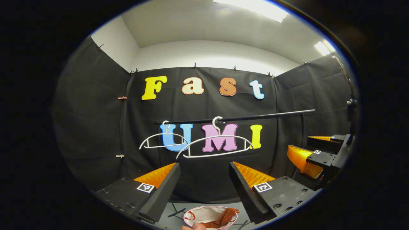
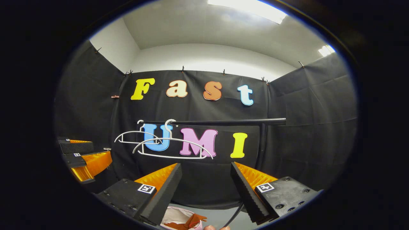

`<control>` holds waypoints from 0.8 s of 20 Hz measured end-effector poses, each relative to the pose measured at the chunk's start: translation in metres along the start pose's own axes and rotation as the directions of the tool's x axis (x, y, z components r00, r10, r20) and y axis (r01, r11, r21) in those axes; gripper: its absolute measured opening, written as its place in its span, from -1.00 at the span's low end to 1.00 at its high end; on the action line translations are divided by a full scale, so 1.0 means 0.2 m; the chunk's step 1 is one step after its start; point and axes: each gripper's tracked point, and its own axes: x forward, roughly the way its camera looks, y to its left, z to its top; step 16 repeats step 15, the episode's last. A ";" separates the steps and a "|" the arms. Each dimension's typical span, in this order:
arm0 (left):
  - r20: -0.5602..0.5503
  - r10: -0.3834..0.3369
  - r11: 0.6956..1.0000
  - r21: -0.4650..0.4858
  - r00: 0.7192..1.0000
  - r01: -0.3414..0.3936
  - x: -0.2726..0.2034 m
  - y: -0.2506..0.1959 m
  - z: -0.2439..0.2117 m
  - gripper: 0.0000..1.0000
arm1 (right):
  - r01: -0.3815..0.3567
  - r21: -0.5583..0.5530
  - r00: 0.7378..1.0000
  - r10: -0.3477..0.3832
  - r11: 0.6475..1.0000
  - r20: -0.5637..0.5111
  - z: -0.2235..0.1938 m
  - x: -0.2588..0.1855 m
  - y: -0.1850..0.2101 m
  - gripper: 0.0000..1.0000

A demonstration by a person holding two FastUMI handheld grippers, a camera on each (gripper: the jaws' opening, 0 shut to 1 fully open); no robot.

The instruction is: Grasp the clothes on the hanger with both hands and then place them into the laundry hamper below.

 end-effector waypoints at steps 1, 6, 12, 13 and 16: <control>0.000 0.002 1.000 0.008 1.000 -0.002 0.00 0.01 0.00 0.94 | -0.005 0.003 1.000 0.005 1.000 -0.003 0.00 0.00 0.01 0.96; -0.014 -0.001 1.000 0.009 1.000 0.001 0.00 0.01 -0.01 0.94 | -0.006 0.029 1.000 0.007 1.000 -0.029 -0.04 -0.01 0.02 0.92; -0.016 -0.006 1.000 0.012 1.000 0.006 0.00 0.01 -0.02 0.94 | 0.002 0.026 0.999 -0.002 1.000 -0.033 -0.05 -0.03 0.00 1.00; -0.017 -0.008 1.000 0.013 1.000 0.008 0.00 0.01 -0.03 0.94 | 0.004 0.028 0.999 -0.003 1.000 -0.033 -0.05 -0.03 0.00 1.00; -0.019 -0.012 1.000 0.015 1.000 0.013 0.00 0.00 -0.03 0.94 | 0.007 0.027 0.999 -0.006 1.000 -0.035 -0.05 -0.03 0.00 1.00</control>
